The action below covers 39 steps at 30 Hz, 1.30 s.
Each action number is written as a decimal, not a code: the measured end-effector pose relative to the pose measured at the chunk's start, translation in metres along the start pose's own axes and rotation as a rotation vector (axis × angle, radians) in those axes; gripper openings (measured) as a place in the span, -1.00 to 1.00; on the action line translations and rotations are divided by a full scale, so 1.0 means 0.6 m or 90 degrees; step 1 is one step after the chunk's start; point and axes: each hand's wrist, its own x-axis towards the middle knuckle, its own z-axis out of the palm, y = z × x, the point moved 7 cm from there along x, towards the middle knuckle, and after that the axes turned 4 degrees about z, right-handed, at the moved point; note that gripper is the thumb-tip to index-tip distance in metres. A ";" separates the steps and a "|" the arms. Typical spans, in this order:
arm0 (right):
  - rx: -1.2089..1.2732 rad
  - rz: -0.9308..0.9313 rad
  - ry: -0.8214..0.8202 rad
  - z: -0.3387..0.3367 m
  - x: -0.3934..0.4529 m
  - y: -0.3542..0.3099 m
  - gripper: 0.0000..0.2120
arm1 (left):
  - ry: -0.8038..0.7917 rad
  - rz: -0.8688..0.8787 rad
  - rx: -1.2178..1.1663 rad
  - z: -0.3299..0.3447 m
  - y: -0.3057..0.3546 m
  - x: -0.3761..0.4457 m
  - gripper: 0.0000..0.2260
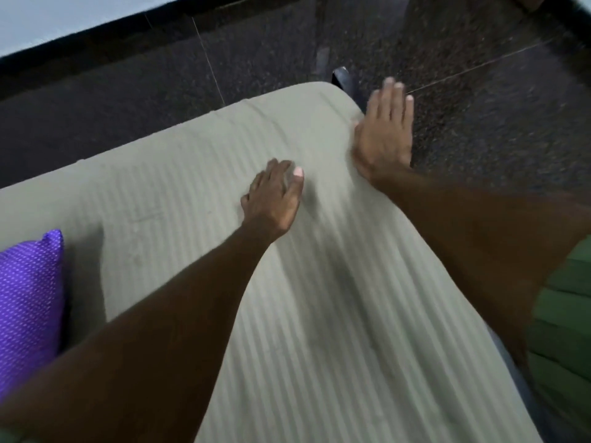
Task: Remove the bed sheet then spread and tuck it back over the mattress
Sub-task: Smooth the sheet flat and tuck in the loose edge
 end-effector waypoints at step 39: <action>0.233 0.250 -0.087 0.013 -0.013 0.142 -0.71 | 0.006 0.085 0.095 0.071 0.128 -0.011 -0.48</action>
